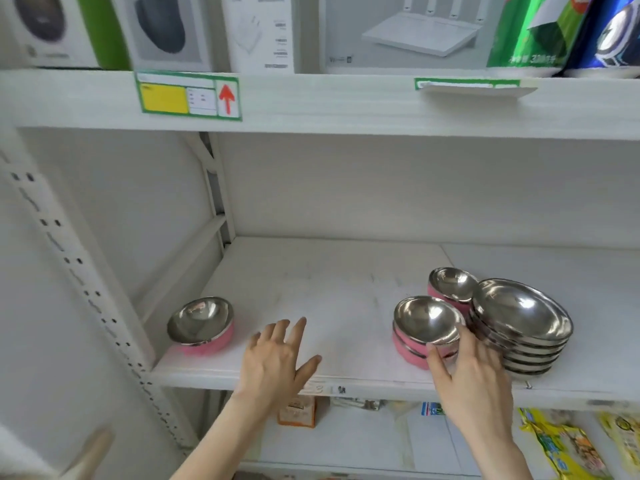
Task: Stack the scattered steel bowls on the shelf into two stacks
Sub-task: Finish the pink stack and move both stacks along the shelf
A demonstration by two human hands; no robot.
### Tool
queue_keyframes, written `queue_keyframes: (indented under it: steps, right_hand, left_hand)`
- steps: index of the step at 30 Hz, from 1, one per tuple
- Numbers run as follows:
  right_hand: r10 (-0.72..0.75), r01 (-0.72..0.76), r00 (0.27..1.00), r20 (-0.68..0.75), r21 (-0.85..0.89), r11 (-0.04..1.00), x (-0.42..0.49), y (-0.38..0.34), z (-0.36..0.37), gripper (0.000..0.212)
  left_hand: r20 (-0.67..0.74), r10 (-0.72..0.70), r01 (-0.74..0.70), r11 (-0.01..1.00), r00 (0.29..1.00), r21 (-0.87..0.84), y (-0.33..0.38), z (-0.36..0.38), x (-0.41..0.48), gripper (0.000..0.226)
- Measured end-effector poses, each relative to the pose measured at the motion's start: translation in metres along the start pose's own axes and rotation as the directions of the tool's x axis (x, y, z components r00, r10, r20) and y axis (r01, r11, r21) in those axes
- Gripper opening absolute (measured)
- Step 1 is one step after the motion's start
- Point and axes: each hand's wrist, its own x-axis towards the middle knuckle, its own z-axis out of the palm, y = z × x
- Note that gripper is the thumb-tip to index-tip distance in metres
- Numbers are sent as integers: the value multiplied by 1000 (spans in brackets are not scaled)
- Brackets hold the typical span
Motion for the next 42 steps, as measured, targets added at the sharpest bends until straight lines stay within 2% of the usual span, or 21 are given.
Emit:
queue_keyframes:
  steps: [5,13,18,24,28,30,32,36,39,42]
  right_hand:
    - [-57,58,995,-83,12,998,-41,-51,6,56]
    - [-203,202,978,43,27,979,-87,-139,42,70]
    - [-245,244,964,101,25,969,-90,-190,64,68]
    - [-294,287,949,109,78,955,-64,-245,103,61]
    - [-313,295,934,169,125,947,-47,-277,134,68]
    - [-317,281,923,219,181,943,-43,-289,150,70]
    - [-311,230,890,335,259,938,-39,-296,162,70]
    - [-264,14,816,514,440,898,-30,-301,178,64]
    - [-298,-104,776,556,579,809,-28,-303,185,41]
    - [-286,-153,794,537,631,760,-28,-302,185,41]
  left_hand:
    - [30,-84,82,995,996,59,-64,-18,-51,67]
    - [43,-196,193,979,980,70,-142,-32,-100,68]
    - [54,-222,221,975,974,20,-168,-31,-94,68]
    - [68,-221,230,957,973,-178,-193,-12,-61,81]
    - [105,-259,279,887,960,-369,-206,4,-38,81]
    - [156,-292,331,837,944,-435,-212,10,-28,85]
    - [218,-317,384,789,923,-480,-215,12,-21,90]
    - [286,-338,443,706,897,-553,-217,18,-8,85]
    - [272,-379,464,656,885,-595,-218,25,-3,75]
    - [260,-402,466,597,878,-653,-219,32,-2,68]
